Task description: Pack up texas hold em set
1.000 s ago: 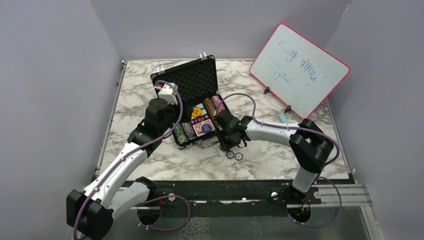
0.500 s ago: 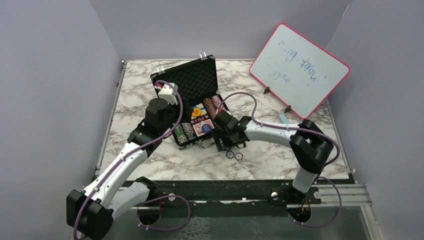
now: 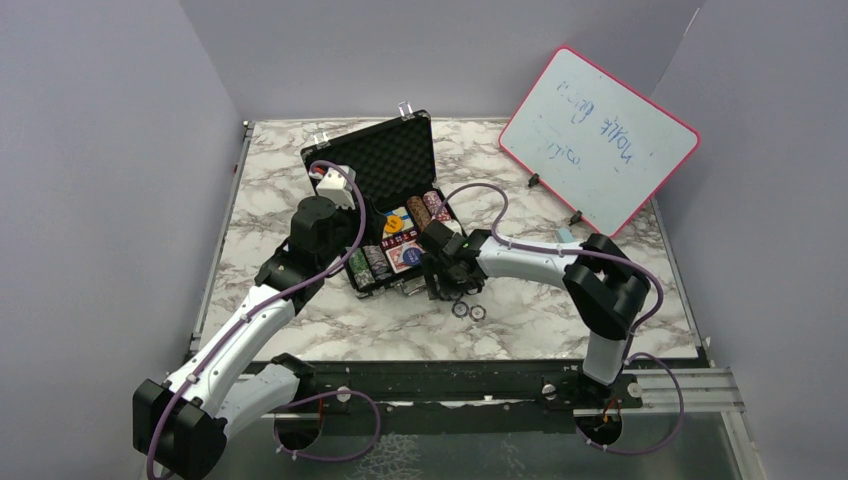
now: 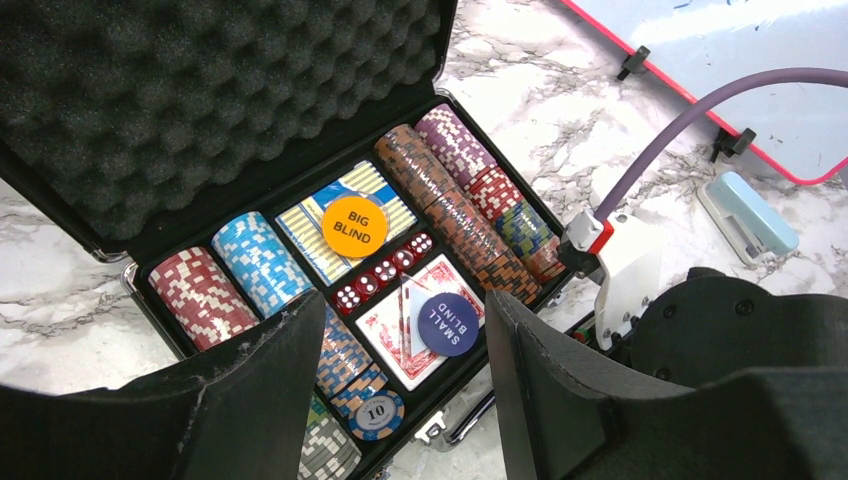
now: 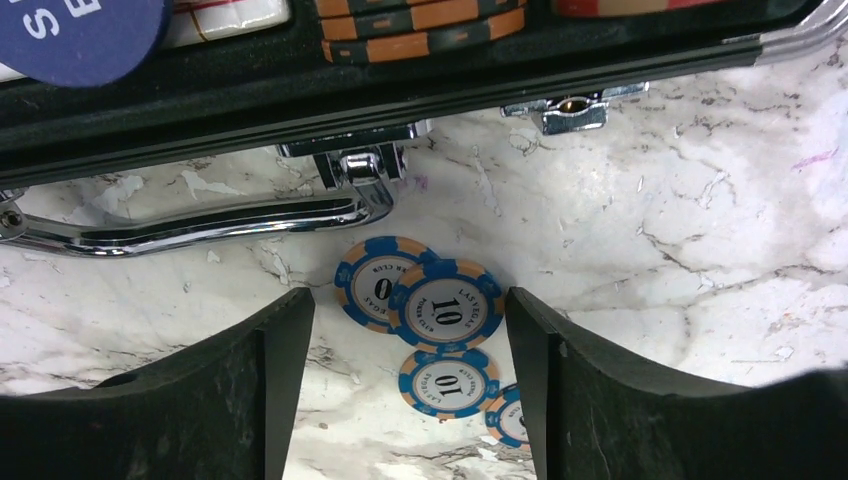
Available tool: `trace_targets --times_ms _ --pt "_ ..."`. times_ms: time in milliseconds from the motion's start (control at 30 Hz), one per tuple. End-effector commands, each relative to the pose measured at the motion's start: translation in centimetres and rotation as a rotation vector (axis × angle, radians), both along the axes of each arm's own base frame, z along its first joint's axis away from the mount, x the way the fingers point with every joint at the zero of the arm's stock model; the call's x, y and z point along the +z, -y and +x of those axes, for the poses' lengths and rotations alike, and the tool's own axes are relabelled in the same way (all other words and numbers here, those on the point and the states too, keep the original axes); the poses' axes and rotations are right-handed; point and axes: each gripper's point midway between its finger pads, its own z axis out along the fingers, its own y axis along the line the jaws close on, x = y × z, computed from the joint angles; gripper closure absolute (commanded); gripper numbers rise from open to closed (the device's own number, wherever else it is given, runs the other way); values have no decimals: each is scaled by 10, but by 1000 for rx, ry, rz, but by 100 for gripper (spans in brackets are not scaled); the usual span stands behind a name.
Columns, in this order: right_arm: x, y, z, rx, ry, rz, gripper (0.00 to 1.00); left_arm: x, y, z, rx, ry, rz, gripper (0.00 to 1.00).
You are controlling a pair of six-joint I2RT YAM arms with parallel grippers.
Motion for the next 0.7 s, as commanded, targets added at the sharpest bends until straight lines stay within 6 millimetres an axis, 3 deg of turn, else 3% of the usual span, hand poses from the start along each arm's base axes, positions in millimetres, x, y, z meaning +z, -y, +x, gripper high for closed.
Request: trace_targets --times_ms 0,200,400,567,667 --pt "-6 3 -8 -60 -19 -30 32 3 -5 1 26 18 -1 38" --pt "-6 -2 3 -60 7 -48 49 3 -7 1 36 19 4 38" --pt "2 -7 14 -18 48 -56 55 3 -8 1 39 18 8 38" --pt "6 -8 14 9 50 -59 53 2 -8 1 41 16 11 37" --pt "5 -9 14 35 46 -62 44 2 -9 2 42 15 12 37"
